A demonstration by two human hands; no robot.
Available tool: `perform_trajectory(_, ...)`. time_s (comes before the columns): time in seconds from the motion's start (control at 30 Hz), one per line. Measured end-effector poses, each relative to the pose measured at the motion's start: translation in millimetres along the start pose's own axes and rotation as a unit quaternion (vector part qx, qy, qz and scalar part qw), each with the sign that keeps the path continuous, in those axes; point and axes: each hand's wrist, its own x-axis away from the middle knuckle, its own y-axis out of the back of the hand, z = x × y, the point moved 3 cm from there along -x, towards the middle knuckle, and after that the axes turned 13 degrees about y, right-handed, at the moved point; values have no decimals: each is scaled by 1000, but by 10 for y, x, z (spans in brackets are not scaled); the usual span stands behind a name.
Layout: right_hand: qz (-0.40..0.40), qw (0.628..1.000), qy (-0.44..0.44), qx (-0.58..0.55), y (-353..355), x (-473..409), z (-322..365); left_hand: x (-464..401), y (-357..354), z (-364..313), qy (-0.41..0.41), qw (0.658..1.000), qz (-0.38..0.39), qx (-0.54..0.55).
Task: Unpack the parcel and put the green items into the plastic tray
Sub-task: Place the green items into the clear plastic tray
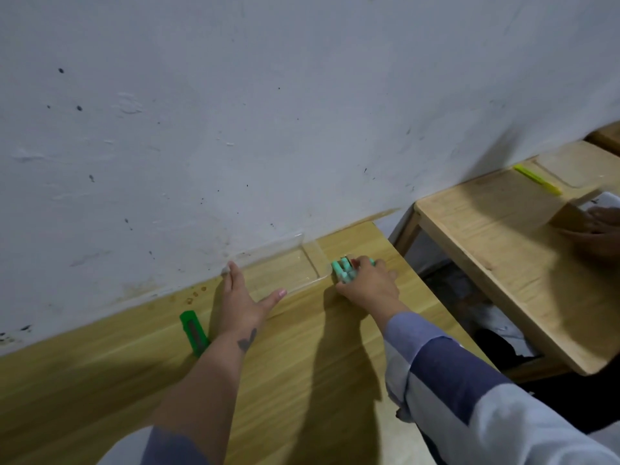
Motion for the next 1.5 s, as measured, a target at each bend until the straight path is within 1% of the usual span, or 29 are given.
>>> perform_trajectory(0.13, -31, 999, 8, 11, -10, 12, -14, -11, -7, -9, 0, 1000, -1, 1)
perform_trajectory(0.27, -43, 999, 30, -3, -9, 71, -94, -48, -20, 26, 3, 1000, -4, 0)
perform_trajectory(0.47, -80, 993, 49, -68, 98, 151, -250, -71, -19, 53, 10, 1000, -11, -10)
perform_trajectory(0.57, -122, 985, 68, -103, 239, 151, -170, -50, -21, 38, 12, 1000, -7, -9)
perform_trajectory(0.63, -129, 980, 96, -114, 340, 140, -25, -28, -20, 18, 9, 1000, -5, -3)
perform_trajectory(0.73, -82, 969, 171, -160, 427, 118, 295, -18, -3, 4, 5, 1000, -5, -1)
perform_trajectory(0.83, 20, 953, 246, -173, 399, 111, 658, -25, 27, 22, 1, 1000, -18, -18)
perform_trajectory(0.9, 70, 955, 263, -117, 335, 76, 848, 2, 58, 32, 0, 999, -34, -40)
perform_trajectory(0.97, 99, 960, 254, -60, 253, 10, 979, 25, 71, 39, -5, 998, -36, -42)
perform_trajectory(1.03, 107, 965, 237, -21, 154, -56, 1081, 26, 66, 44, -9, 999, -28, -25)
perform_trajectory(1.13, 79, 973, 214, 36, -37, -130, 1199, 19, 58, 27, -16, 1000, -16, 2)
perform_trajectory(1.3, 89, 982, 165, 30, -322, -204, 1259, 38, 99, -14, -22, 999, -9, 21)
perform_trajectory(1.5, 117, 977, 173, 53, -367, -213, 1275, 45, 112, -2, -19, 1000, -13, 17)
